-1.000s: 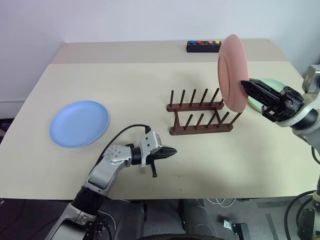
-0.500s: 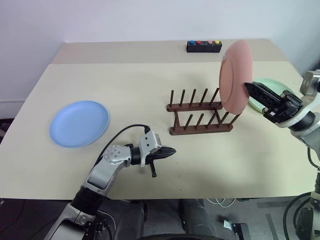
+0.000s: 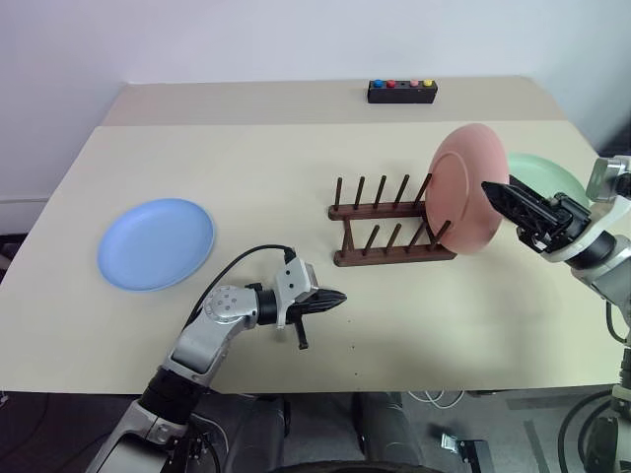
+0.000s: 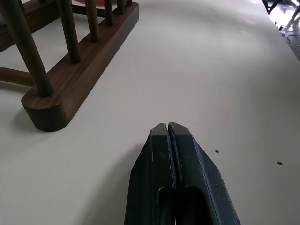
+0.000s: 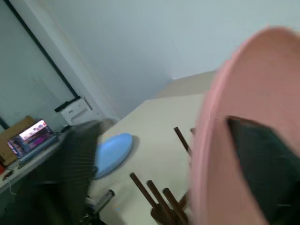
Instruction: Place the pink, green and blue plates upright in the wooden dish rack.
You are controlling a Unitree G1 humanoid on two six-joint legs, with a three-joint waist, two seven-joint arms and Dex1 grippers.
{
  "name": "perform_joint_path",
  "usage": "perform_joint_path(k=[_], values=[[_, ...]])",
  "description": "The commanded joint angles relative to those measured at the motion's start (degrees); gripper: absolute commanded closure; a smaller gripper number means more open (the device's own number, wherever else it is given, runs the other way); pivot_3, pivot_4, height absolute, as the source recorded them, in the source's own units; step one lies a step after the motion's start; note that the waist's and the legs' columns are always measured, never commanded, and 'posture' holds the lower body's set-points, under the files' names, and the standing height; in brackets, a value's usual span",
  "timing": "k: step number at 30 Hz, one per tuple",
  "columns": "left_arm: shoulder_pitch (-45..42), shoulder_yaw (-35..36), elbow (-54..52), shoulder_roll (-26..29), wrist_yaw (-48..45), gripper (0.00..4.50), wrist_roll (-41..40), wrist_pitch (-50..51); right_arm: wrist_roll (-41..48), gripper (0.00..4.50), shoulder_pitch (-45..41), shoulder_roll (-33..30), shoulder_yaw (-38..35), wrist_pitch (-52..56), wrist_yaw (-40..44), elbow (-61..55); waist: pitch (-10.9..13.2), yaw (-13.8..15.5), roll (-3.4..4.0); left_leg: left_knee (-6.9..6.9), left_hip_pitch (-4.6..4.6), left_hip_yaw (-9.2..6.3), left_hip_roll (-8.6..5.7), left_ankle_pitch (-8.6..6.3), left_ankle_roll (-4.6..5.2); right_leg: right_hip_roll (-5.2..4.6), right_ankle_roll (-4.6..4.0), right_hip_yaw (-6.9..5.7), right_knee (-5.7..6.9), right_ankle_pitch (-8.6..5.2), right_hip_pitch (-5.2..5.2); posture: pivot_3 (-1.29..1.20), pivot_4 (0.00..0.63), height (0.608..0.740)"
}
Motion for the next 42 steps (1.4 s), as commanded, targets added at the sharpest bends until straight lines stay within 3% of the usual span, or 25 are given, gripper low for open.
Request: perform_joint_path(k=[1, 10, 16, 20, 23, 30, 36, 39, 42], values=[[0.31, 0.81, -2.30, 0.13, 0.08, 4.50, -0.66, -0.05, -2.56, 0.07, 0.46, -0.39, -2.47, -3.11, -0.08, -0.47, 0.00, 0.01, 0.00, 0.00, 0.00, 0.00, 0.00, 0.00, 0.00, 0.00, 0.00, 0.00, 0.00, 0.00, 0.00, 0.00, 0.150, 0.740], [0.74, 1.11, -2.78, 0.44, 0.28, 4.50, -0.74, -0.04, -8.71, 0.07, 2.02, -3.49, -10.15, -10.12, -2.60, -0.35, 0.00, 0.05, 0.01, -0.01, 0.00, 0.00, 0.00, 0.00, 0.00, 0.00, 0.00, 0.00, 0.00, 0.00, 0.00, 0.00, 0.150, 0.740], [0.64, 3.42, -5.25, 0.58, -0.54, 4.50, -4.27, 0.88, -20.99, 0.07, 10.92, -8.11, -12.55, -18.14, -2.74, -0.46, -0.01, 0.08, 0.01, 0.00, -0.02, 0.02, 0.00, 0.00, 0.00, -0.01, 0.01, 0.00, 0.00, -0.01, 0.00, 0.00, 0.150, 0.740], [-0.56, 3.30, -8.00, 1.33, -3.10, 4.50, -7.05, 3.58, -36.45, 0.07, 15.08, -12.30, -5.46, -27.65, -3.79, 5.94, -0.03, -0.25, 0.05, 0.02, 0.02, 0.10, 0.00, 0.00, 0.00, -0.01, -0.01, 0.04, 0.00, -0.01, 0.01, 0.00, 0.150, 0.740], [-1.57, 2.86, -9.21, 1.54, -3.88, 4.50, -7.73, 5.02, -45.09, 0.07, 13.27, -13.47, 1.14, -34.41, -5.51, 10.71, -0.04, -0.41, 0.07, 0.02, 0.08, 0.15, 0.01, 0.00, 0.00, 0.00, -0.05, 0.07, 0.01, -0.02, 0.01, 0.00, 0.150, 0.740], [-1.73, 2.84, -10.31, 1.82, -3.24, 4.50, -7.22, 5.80, -61.70, 0.07, -0.48, -12.39, 15.98, -47.82, -12.83, 29.12, -0.04, -0.97, 0.17, 0.01, 0.12, 0.21, 0.00, 0.01, -0.01, -0.01, -0.03, 0.14, 0.01, -0.01, 0.02, 0.00, 0.150, 0.740], [-1.00, 3.02, -10.87, 1.86, -1.95, 4.50, -7.17, 6.49, -70.81, 0.07, -13.31, -8.62, 24.91, -57.13, -18.77, 47.89, -0.02, -1.51, 0.14, -0.03, 0.08, 0.20, 0.00, 0.01, -0.01, -0.02, -0.01, 0.15, -0.01, 0.00, 0.01, 0.00, 0.150, 0.740], [-0.69, 3.08, -11.21, 2.02, -1.51, 4.50, -7.18, 6.59, -74.93, 0.90, -18.01, -7.70, 28.40, -59.77, -22.10, 56.76, -0.02, -1.74, 0.14, -0.02, 0.14, 0.21, 0.00, 0.01, -0.01, -0.02, -0.03, 0.16, 0.01, 0.00, 0.04, 0.00, 0.150, 0.740], [-0.04, 3.47, -11.71, 2.57, -0.99, 4.50, -7.18, 6.61, -77.16, 2.32, -20.38, -7.74, 30.38, -61.94, -24.90, 61.90, -0.02, -1.54, 0.13, -0.01, 0.17, 0.21, 0.00, 0.01, -0.01, -0.02, -0.05, 0.16, 0.01, -0.01, 0.08, 0.00, 0.150, 0.740]])
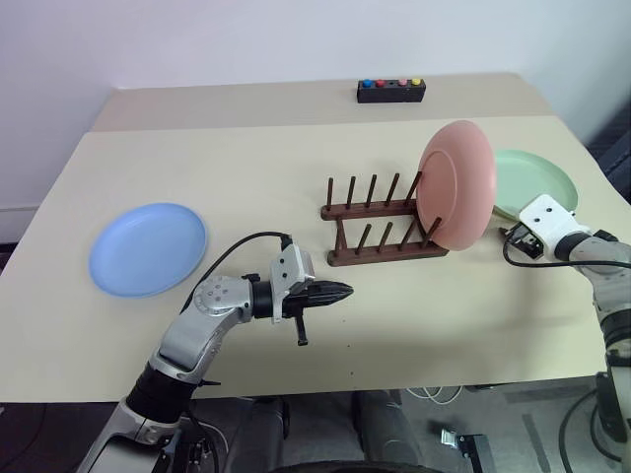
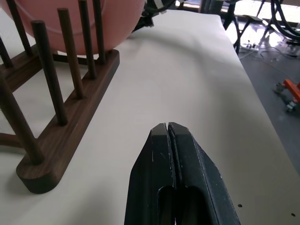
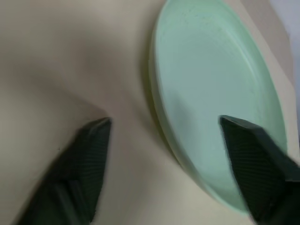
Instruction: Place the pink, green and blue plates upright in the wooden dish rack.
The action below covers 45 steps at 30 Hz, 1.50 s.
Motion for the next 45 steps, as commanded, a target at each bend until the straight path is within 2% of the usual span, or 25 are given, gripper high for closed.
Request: perform_joint_path(k=[1, 4, 11, 18, 24, 28, 31, 35, 40, 45], values=[[0.92, 1.16, -2.57, 0.82, 0.60, 4.50, -0.50, 0.01, -2.45, 2.89, -1.68, -0.09, 1.28, -2.35, -3.03, 5.75, 0.00, 0.23, -0.01, 0.00, 0.00, -0.01, 0.00, 0.00, 0.00, 0.00, 0.00, -0.01, -0.01, 0.00, 0.02, 0.00, 0.150, 0.740], [1.40, 1.20, -2.93, 1.18, 0.91, 4.50, -0.64, 0.19, -2.03, 4.43, -1.47, 0.03, 1.20, -3.95, -3.28, 6.29, 0.01, 0.16, -0.02, 0.01, -0.02, -0.01, -0.03, 0.00, 0.00, -0.02, 0.01, 0.00, -0.03, 0.00, 0.03, 0.00, 0.150, 0.740], [1.45, 0.78, -3.16, 1.56, 0.97, 4.50, -0.52, 0.25, -1.48, 4.47, 2.27, -1.34, -0.96, -6.45, -11.33, 1.50, 0.00, 0.04, -0.04, -0.01, 0.01, -0.01, -0.02, 0.00, 0.00, -0.01, 0.01, 0.02, -0.01, 0.00, 0.03, 0.00, 0.150, 0.740], [0.73, 0.34, -2.42, 1.68, 0.45, 4.50, -0.32, 0.00, 0.62, 4.47, 11.87, -8.36, -9.09, -4.26, -14.41, -21.39, 0.03, -0.01, 0.15, -0.01, -0.05, 0.00, -0.03, 0.00, 0.00, -0.01, 0.04, 0.04, 0.01, 0.01, -0.06, 0.00, 0.150, 0.740], [0.25, -0.04, -1.58, 1.33, -0.05, 4.50, -0.17, -0.36, 4.90, 4.47, 13.96, -12.03, -17.99, 1.98, -10.60, -41.61, 0.02, -0.07, 0.16, -0.02, 0.00, 0.00, -0.02, -0.01, 0.01, 0.01, 0.04, 0.04, 0.06, 0.01, -0.05, 0.00, 0.150, 0.740], [0.05, -0.18, -1.10, 1.14, -0.40, 4.50, 0.12, -0.83, 14.08, 4.47, 10.79, -10.91, -19.74, 6.56, -3.63, -53.89, 0.03, -0.02, 0.16, -0.01, -0.01, 0.00, -0.01, -0.01, 0.01, 0.00, 0.05, 0.05, 0.06, 0.01, -0.04, 0.00, 0.150, 0.740], [-0.18, 0.40, -0.74, 0.89, -0.55, 4.50, -0.20, -1.12, 29.39, 4.47, 7.76, -7.01, -18.14, 15.80, 2.71, -66.15, 0.05, 0.07, 0.12, -0.02, -0.02, -0.03, 0.00, -0.01, 0.01, 0.01, 0.05, 0.02, 0.06, 0.01, -0.04, 0.00, 0.150, 0.740], [-0.14, 2.26, -0.63, 1.22, -0.44, 4.50, -1.20, -1.02, 44.92, 4.47, 6.18, -2.72, -18.31, 26.09, 6.38, -76.22, 0.06, 0.25, 0.10, 0.01, -0.05, -0.07, 0.01, -0.01, 0.01, 0.00, 0.05, 0.00, 0.06, 0.01, -0.03, 0.00, 0.150, 0.740], [0.94, 6.48, -1.13, 2.68, 0.38, 4.50, -2.83, -0.85, 62.81, 4.47, 7.45, 0.36, -18.48, 36.86, 9.50, -84.87, 0.07, 0.58, 0.07, 0.02, -0.11, -0.11, 0.01, -0.01, 0.02, 0.00, 0.03, -0.02, 0.04, 0.01, -0.05, 0.00, 0.150, 0.740], [2.41, 9.05, -1.41, 4.11, 0.87, 4.50, -2.96, -0.94, 71.25, 4.47, 10.83, 2.23, -17.21, 43.25, 11.10, -88.13, 0.07, 0.70, 0.06, 0.02, -0.13, -0.12, 0.01, -0.01, 0.03, 0.00, 0.03, -0.04, 0.03, 0.01, -0.08, 0.00, 0.150, 0.740]])
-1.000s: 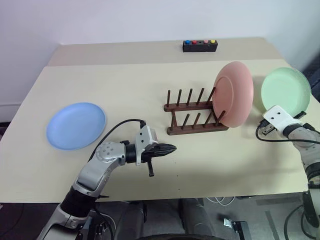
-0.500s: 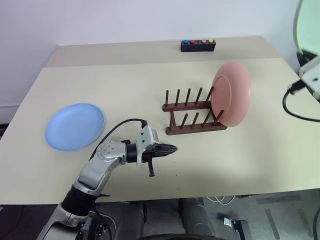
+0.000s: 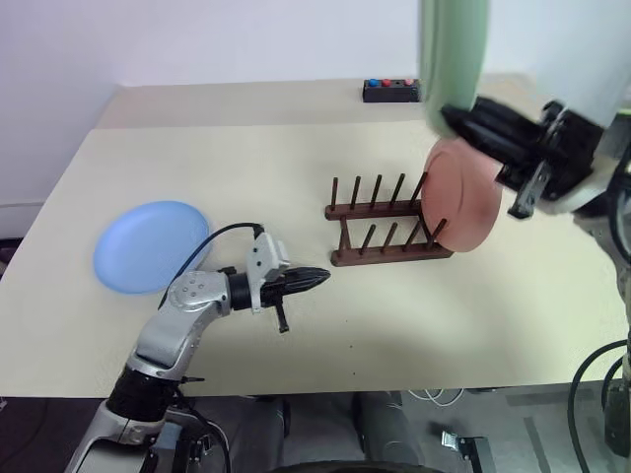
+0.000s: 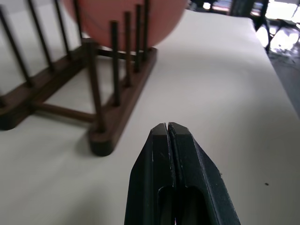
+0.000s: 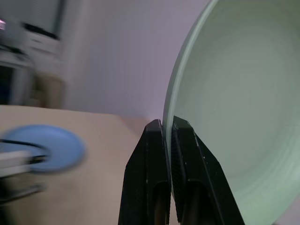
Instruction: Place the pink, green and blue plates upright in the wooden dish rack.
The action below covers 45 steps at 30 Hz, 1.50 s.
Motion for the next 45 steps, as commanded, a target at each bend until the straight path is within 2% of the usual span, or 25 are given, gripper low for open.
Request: perform_joint_path(k=[1, 8, 30, 45], values=[[0.64, 1.92, -1.62, 0.95, 0.37, 4.50, -0.69, -0.73, 5.44, 4.47, 1.05, 1.90, -0.62, 3.14, 0.32, -1.58, 0.00, 0.06, 0.00, 0.01, 0.00, 0.00, 0.00, 0.00, 0.00, 0.00, -0.01, 0.00, 0.00, -0.01, 0.00, 0.00, 0.150, 0.740], [1.88, 1.80, -2.83, 0.99, 0.88, 4.50, -0.77, -0.46, 9.03, 4.47, 5.56, 5.59, -0.72, 8.01, 2.31, 2.77, 0.00, 0.92, 0.00, 0.02, -0.01, 0.01, 0.00, 0.00, 0.00, 0.01, -0.04, 0.00, 0.00, -0.01, -0.02, 0.00, 0.150, 0.740], [1.67, 0.15, -2.81, 0.61, 1.15, 4.50, 0.10, -0.64, 2.55, 4.47, 7.50, 8.61, -1.90, 8.29, 6.66, 11.77, 0.00, 0.94, 0.00, 0.01, -0.03, 0.03, 0.00, 0.00, 0.00, 0.02, 0.00, 0.00, 0.02, 0.00, -0.08, 0.00, 0.150, 0.740], [1.38, -0.28, -2.23, 0.75, 1.22, 4.50, 0.62, -1.25, 0.21, 4.47, 9.04, 9.58, -1.70, 8.73, 7.91, 12.68, 0.00, 0.90, 0.00, 0.01, -0.04, 0.03, 0.00, 0.00, 0.00, 0.02, 0.00, 0.00, 0.02, 0.00, -0.08, 0.00, 0.150, 0.740]])
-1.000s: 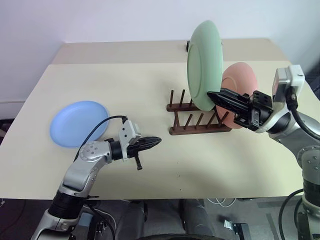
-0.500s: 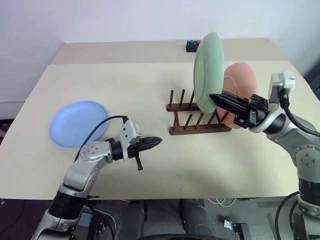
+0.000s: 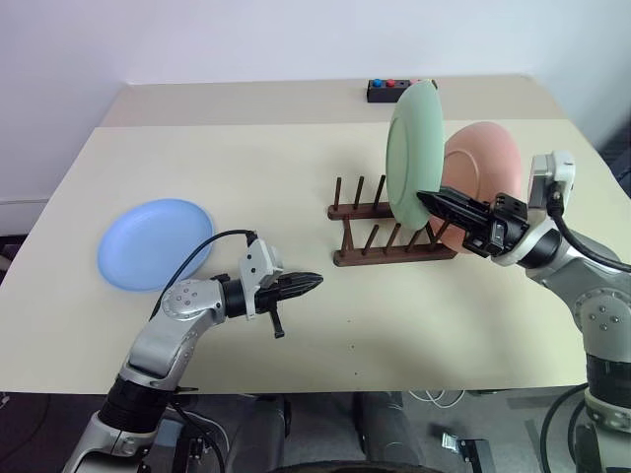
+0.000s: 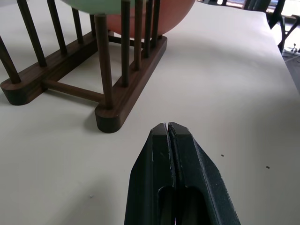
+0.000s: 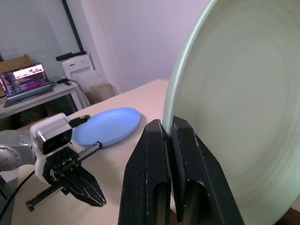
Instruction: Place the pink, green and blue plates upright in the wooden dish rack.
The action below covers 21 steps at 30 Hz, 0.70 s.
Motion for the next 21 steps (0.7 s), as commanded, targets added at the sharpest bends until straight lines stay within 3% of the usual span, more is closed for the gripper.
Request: perform_joint_path(k=[1, 5, 6, 8, 15, 21], values=[[-0.77, 0.21, -0.80, 0.20, -0.05, 4.50, 0.26, -1.16, 0.20, 4.47, -0.27, 0.45, -1.69, -0.51, 0.70, -0.85, 0.00, -0.02, 0.00, 0.00, 0.00, 0.00, 0.00, 0.00, 0.00, 0.00, 0.00, 0.00, 0.00, 0.00, 0.00, 0.00, 0.150, 0.740], [-0.82, 0.15, -0.75, 0.19, 0.00, 4.50, 0.44, -1.31, 0.82, 4.47, 0.16, 0.54, -2.16, 0.09, 0.66, -0.89, 0.00, 0.01, 0.00, -0.01, 0.00, 0.00, 0.00, 0.00, 0.00, 0.00, 0.00, 0.00, 0.00, 0.00, 0.00, 0.00, 0.150, 0.740], [-0.87, 0.13, -0.69, 0.16, 0.00, 4.50, 0.48, -1.33, 0.86, 4.19, 0.18, 0.55, -2.18, 0.14, 0.69, -0.91, 0.00, 0.01, 0.00, -0.01, 0.00, 0.00, 0.00, 0.00, 0.00, 0.00, 0.00, 0.00, 0.00, 0.00, 0.00, 0.00, 0.150, 0.740], [-0.93, 0.14, -0.63, 0.12, 0.00, 4.50, 0.53, -1.34, 0.86, 3.54, 0.16, 0.58, -2.23, 0.27, 0.68, -0.89, 0.00, 0.01, 0.00, -0.01, 0.00, 0.00, 0.00, 0.00, 0.00, 0.00, 0.00, 0.00, 0.00, 0.00, 0.00, 0.00, 0.150, 0.740], [-0.86, 0.12, -0.61, 0.01, 0.01, 4.50, 0.66, -1.42, -1.30, 0.05, 0.29, 0.86, -2.51, -0.83, 0.35, -1.01, 0.00, 0.01, 0.00, -0.01, 0.00, 0.00, 0.00, 0.00, 0.00, 0.00, 0.00, 0.00, 0.00, 0.00, -0.01, 0.00, 0.150, 0.740], [-0.85, 0.12, -0.57, -0.07, -0.02, 4.50, 0.64, -1.45, -2.77, 0.05, -0.06, 0.65, -2.87, -1.50, 0.12, -2.11, 0.00, 0.01, 0.00, 0.00, 0.00, 0.00, 0.00, 0.00, 0.00, 0.00, 0.00, 0.00, 0.00, 0.00, -0.01, 0.00, 0.150, 0.740]])
